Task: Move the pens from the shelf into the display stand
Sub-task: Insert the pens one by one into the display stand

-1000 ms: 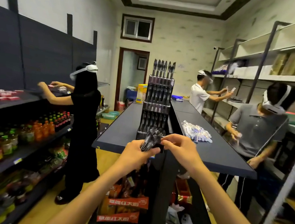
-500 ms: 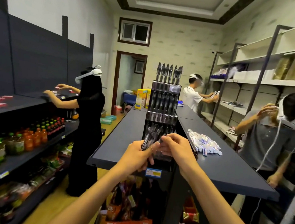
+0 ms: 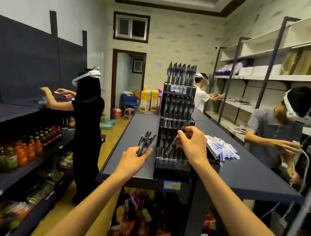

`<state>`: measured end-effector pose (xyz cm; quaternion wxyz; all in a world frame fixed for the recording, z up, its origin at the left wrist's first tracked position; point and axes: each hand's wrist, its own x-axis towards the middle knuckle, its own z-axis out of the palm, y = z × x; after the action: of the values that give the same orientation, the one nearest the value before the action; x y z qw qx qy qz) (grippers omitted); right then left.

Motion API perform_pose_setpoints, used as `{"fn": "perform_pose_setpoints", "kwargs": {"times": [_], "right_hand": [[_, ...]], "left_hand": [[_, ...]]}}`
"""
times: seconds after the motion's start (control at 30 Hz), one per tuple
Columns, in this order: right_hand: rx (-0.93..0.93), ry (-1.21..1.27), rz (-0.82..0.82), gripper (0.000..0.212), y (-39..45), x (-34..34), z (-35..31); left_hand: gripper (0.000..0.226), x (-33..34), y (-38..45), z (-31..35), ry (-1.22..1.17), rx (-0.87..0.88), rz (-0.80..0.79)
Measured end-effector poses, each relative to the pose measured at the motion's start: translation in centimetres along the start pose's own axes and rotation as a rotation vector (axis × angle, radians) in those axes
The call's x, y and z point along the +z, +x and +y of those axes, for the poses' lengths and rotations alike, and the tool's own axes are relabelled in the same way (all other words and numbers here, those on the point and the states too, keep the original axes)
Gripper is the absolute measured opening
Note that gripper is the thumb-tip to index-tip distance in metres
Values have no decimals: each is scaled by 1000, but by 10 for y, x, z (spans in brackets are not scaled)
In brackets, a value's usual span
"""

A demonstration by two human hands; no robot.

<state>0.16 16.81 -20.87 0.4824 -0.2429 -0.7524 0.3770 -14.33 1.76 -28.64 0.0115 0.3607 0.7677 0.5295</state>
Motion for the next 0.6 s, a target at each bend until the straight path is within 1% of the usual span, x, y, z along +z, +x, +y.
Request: {"fn": "perform_pose_setpoints", "kwargs": {"times": [0.1,0.17,0.27,0.43,0.6], "right_hand": [[-131,-173,21,22,2,9,0],[-174,-202,-1,22,4,15,-1],[-214,-225,-12,19,11,23,0],[-197,-236,-55,15,14,35,7],[-175,-246,-102,21,12,40,13]], "left_hand": [[53,-1,3,-5,5,34,1],[47,-1,7,-5,-4,14,-3],[47,3,12,1,-20,-12,18],[46,9,18,7,-12,4,40],[43,18,24,12,-20,18,52]]}}
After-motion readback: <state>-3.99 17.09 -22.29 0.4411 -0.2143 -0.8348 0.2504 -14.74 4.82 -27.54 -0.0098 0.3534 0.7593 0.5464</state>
